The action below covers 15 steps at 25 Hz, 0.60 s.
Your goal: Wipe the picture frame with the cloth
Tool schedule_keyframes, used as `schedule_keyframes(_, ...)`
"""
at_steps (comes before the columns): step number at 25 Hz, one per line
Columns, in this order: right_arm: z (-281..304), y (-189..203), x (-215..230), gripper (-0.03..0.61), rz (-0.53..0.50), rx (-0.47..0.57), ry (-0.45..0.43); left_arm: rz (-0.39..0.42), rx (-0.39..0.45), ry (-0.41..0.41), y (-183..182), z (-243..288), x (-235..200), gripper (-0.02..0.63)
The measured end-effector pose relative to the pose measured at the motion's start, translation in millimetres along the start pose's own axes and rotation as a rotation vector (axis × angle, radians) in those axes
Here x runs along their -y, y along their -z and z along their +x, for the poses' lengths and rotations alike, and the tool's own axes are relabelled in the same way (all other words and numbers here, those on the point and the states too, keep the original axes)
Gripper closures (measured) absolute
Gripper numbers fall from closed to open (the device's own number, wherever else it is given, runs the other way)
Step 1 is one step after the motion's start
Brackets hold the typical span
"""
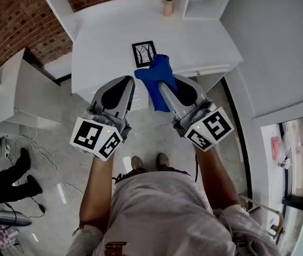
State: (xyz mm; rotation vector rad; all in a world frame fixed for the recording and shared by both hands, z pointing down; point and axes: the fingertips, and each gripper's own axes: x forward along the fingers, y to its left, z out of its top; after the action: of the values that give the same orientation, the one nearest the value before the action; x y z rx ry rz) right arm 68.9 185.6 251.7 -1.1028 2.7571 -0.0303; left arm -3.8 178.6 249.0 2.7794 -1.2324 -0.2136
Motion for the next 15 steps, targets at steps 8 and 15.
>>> schedule_keyframes(8,8.0,3.3,-6.7,0.505,0.005,-0.008,0.005,-0.004,0.004,0.008,0.4,-5.5,-9.1,0.612)
schedule_keyframes(15,18.1,8.3,-14.7,0.505,-0.006,-0.022,0.026,-0.010,0.007,0.019,3.8,-15.1,-24.9,0.612)
